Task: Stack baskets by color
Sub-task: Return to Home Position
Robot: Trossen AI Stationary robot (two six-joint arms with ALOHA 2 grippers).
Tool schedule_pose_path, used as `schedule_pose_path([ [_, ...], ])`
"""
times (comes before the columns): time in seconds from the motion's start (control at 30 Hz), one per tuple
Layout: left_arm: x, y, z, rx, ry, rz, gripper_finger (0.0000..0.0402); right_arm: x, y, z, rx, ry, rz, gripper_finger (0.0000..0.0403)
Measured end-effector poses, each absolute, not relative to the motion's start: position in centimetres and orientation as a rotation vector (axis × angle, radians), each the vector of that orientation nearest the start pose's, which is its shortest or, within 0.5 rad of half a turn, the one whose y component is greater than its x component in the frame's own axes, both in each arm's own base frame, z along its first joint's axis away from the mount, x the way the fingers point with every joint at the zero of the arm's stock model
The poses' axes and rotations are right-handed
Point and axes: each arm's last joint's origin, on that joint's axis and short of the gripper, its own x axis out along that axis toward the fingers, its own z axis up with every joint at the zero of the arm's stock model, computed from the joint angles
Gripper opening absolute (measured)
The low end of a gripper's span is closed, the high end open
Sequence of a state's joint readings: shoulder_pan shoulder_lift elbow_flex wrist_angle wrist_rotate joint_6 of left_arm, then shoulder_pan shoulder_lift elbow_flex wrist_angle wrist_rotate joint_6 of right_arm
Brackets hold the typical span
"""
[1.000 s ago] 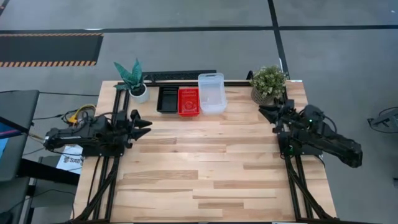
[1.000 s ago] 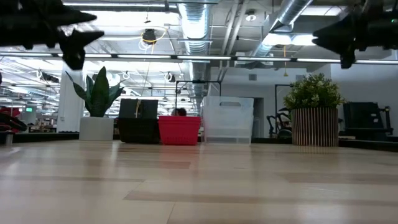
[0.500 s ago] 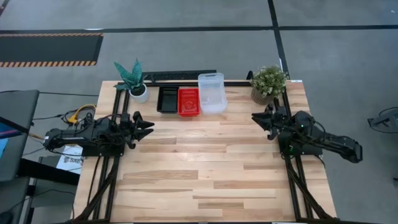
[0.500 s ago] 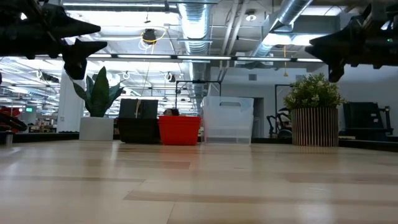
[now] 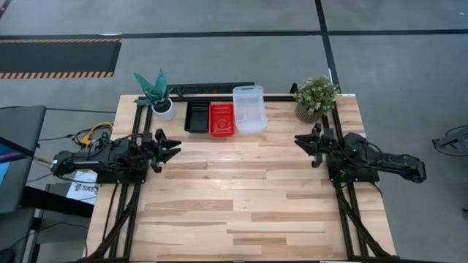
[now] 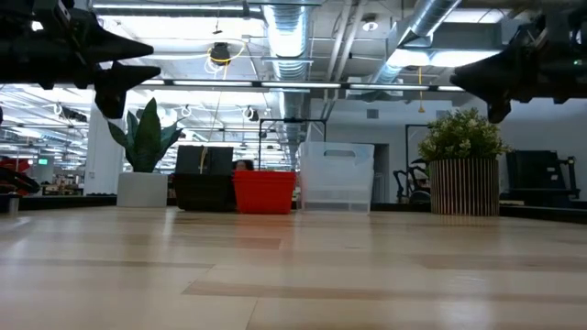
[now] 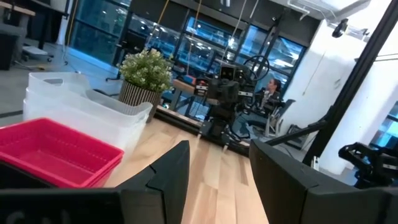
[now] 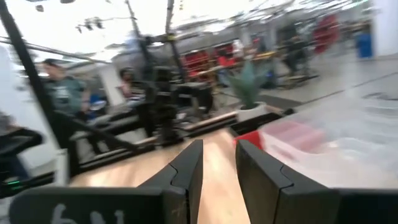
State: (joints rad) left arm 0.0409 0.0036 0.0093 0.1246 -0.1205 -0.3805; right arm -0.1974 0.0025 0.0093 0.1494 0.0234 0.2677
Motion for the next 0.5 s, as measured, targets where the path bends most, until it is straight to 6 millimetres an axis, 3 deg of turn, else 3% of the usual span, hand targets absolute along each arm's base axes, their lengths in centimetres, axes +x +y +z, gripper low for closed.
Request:
schedule_pose_path([
  [0.5,9.70,0.73,17.04,-0.374,-0.079,0.146,0.0155,9.43,-2.13,17.63,0.248,-0.145,-0.263,0.0120],
])
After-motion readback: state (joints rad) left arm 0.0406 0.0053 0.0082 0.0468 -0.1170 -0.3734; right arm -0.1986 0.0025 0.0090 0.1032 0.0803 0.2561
